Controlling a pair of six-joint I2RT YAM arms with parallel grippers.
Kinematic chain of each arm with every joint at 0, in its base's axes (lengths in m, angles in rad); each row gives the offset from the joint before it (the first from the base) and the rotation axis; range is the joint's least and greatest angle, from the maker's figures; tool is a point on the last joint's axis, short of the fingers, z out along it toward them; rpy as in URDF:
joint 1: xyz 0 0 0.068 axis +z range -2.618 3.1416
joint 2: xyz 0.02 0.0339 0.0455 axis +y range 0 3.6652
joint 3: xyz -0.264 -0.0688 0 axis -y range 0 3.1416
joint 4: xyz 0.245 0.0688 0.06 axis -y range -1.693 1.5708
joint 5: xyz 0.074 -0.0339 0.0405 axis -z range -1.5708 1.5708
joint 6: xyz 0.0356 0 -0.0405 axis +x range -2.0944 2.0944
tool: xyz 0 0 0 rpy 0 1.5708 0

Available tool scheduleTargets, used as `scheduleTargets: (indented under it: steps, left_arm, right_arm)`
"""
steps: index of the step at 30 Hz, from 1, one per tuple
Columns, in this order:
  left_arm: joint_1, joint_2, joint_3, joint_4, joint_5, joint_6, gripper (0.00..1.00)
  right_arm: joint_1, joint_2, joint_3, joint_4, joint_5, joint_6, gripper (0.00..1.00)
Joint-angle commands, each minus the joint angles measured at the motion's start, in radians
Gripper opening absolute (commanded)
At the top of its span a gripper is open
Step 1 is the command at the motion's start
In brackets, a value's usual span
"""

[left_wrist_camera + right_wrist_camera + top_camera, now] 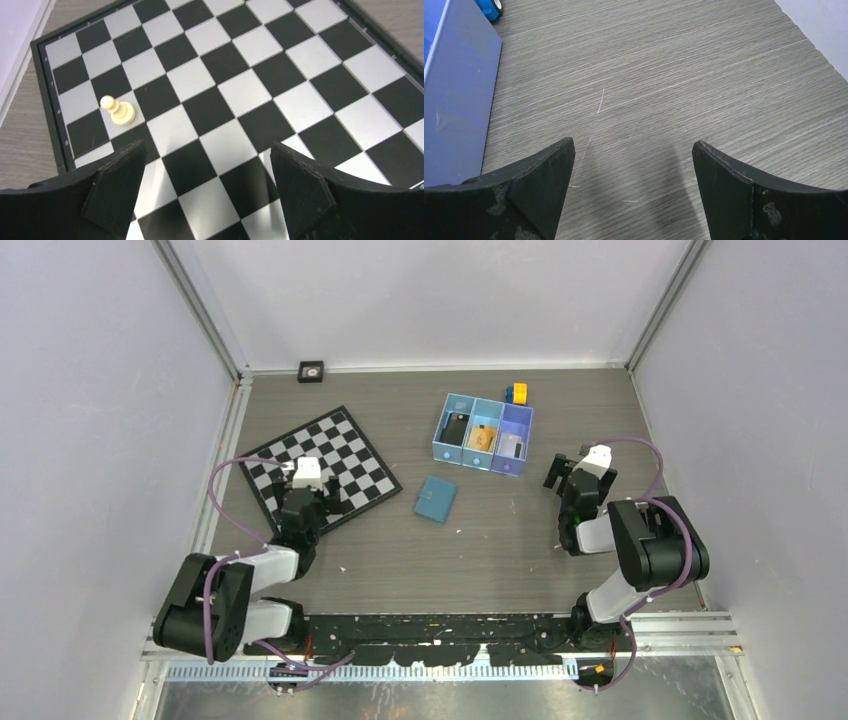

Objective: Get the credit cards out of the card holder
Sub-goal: Reset both arms

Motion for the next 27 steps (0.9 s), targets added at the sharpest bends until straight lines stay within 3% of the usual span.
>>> scheduleTargets:
  steps: [1, 9, 13, 16, 20, 23, 27]
  left_arm:
    - [0.046, 0.001, 0.069, 0.069, 0.102, -0.052, 0.95]
    - [0.065, 0.029, 0.105, 0.029, 0.256, -0.013, 0.9]
    - [0.149, 0.078, 0.167, -0.041, 0.406, -0.049, 0.75]
    - [0.194, 0.076, 0.165, -0.036, 0.439, -0.089, 0.71]
    - [0.277, 0.034, 0.09, 0.051, 0.43, -0.162, 0.7]
    - [0.265, 0.007, 0.033, 0.15, 0.406, -0.074, 0.69]
    - [0.247, 0.215, 0.012, 0.414, 0.431, -0.01, 0.79]
  right_arm:
    - [-0.003, -0.022, 0.011, 0.042, 0.026, 0.013, 0.92]
    - [-0.003, -0.021, 0.011, 0.043, 0.026, 0.012, 0.93]
    - [-0.004, -0.022, 0.011, 0.043, 0.026, 0.013, 0.92]
    - [-0.004, -0.022, 0.012, 0.042, 0.026, 0.012, 0.92]
    - [-0.004, -0.022, 0.011, 0.043, 0.026, 0.012, 0.92]
    - [-0.003, -0.022, 0.012, 0.043, 0.026, 0.013, 0.93]
    - [-0.004, -0.022, 0.012, 0.043, 0.026, 0.013, 0.93]
